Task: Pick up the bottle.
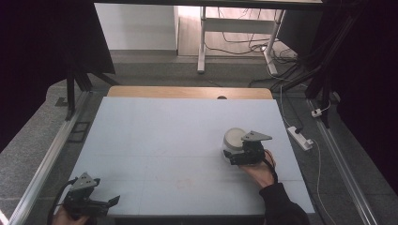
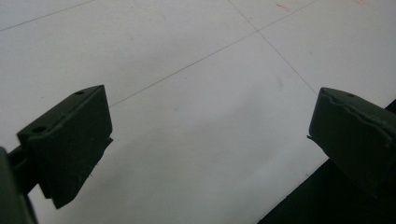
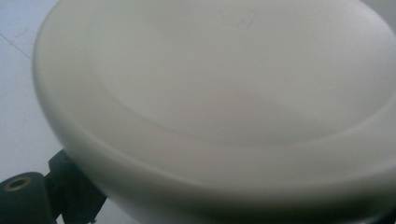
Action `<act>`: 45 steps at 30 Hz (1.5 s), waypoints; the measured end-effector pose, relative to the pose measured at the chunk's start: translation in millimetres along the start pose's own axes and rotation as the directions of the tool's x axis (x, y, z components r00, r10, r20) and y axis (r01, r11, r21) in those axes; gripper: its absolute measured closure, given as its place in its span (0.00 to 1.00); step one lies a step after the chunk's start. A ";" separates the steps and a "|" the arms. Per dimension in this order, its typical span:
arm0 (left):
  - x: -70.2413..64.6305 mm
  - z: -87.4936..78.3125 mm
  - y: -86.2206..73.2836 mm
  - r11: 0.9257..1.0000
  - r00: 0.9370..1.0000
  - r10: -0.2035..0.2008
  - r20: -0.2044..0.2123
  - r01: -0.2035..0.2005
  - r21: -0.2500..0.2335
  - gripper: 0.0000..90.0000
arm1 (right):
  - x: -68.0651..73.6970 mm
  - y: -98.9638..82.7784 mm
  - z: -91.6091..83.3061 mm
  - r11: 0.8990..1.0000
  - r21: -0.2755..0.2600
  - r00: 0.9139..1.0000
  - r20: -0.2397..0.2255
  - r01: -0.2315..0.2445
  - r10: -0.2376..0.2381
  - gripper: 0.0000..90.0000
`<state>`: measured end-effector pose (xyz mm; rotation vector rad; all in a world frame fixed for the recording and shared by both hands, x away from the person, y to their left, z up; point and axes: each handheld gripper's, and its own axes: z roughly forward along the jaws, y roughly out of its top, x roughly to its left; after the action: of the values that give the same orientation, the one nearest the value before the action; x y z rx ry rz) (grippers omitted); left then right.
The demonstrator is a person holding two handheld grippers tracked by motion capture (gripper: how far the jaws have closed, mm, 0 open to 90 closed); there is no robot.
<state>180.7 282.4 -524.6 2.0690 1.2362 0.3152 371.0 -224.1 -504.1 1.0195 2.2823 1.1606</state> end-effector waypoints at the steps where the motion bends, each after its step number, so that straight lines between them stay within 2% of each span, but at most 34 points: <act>1: 0.0 0.0 0.0 1.000 1.000 0.000 0.000 0.000 0.000 0.01 | 0.7 0.7 -0.6 1.000 -0.004 1.000 -0.001 0.000 0.000 0.07; 12: 0.3 0.2 0.2 1.000 1.000 -0.003 0.001 0.003 0.000 0.01 | 10.0 8.9 -8.6 0.999 -0.036 0.999 -0.037 0.012 -0.013 0.07; 19: 0.6 0.4 0.3 1.000 1.000 -0.006 0.002 0.006 0.001 0.01 | 23.0 16.3 -12.5 0.998 -0.055 0.997 -0.072 0.030 -0.034 0.07; 31: 0.7 0.4 0.3 1.000 1.000 -0.008 0.001 0.008 0.001 0.01 | 49.6 26.9 -12.2 0.996 -0.061 0.986 -0.148 0.067 -0.076 0.07; 45: 1.4 0.3 0.3 1.000 1.000 -0.013 0.003 0.013 0.002 0.01 | 80.5 39.3 -7.0 0.990 -0.070 0.966 -0.223 0.119 -0.132 0.07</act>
<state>181.7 283.3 -524.7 2.0620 1.2478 0.3053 330.3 -152.1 -469.1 0.7421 2.4325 1.3387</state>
